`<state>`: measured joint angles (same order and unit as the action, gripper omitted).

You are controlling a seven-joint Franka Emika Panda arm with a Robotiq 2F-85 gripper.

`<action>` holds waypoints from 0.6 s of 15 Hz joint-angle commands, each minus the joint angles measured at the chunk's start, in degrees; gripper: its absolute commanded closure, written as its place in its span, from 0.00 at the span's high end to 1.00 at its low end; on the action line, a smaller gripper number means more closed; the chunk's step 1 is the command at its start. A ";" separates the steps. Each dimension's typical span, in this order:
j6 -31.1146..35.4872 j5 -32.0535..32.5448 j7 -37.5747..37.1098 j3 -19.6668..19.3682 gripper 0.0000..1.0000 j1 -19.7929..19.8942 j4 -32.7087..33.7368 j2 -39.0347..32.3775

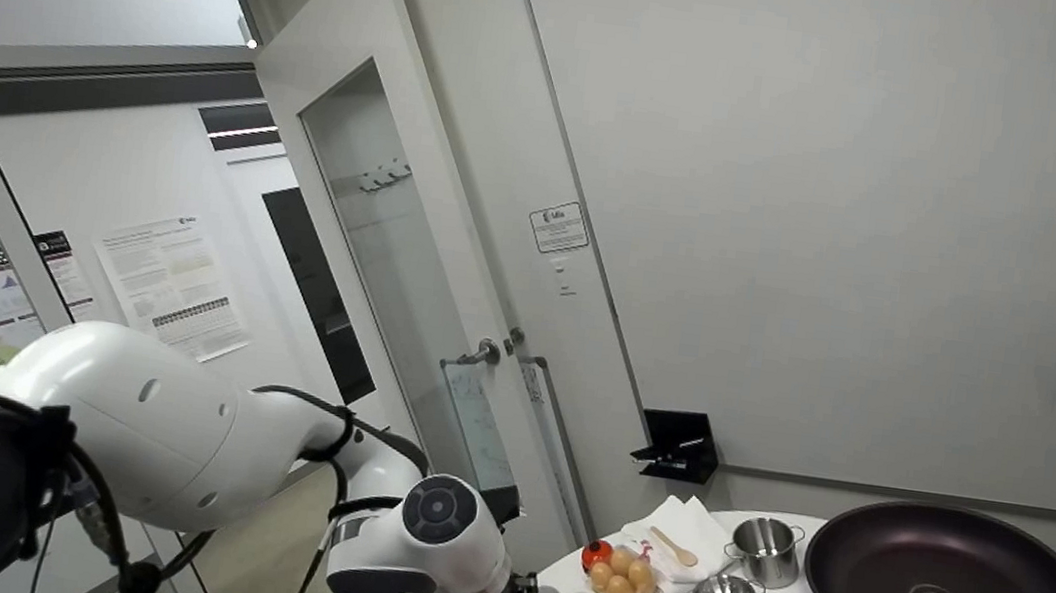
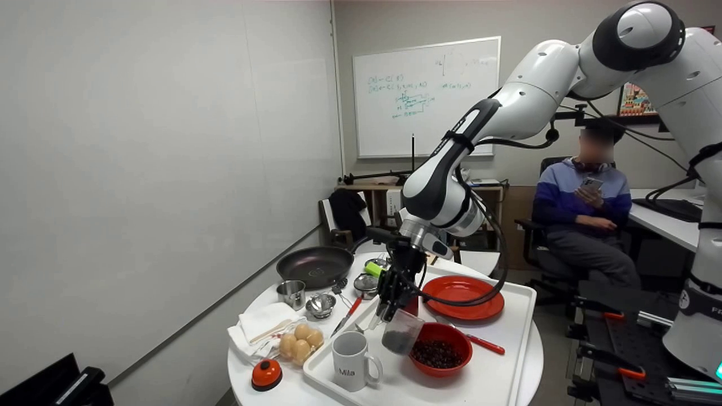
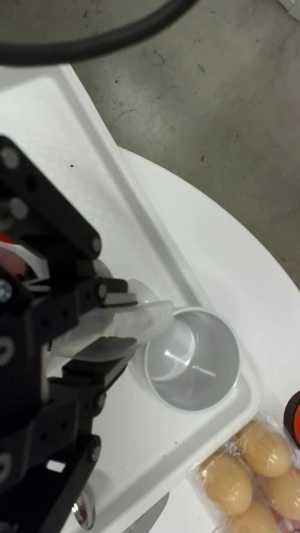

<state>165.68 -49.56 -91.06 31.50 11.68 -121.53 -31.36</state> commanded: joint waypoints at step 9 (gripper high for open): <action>-15.90 -20.28 31.12 5.63 0.10 11.81 -0.95 2.77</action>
<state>157.98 -59.12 -70.00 42.62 25.43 -122.81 -31.24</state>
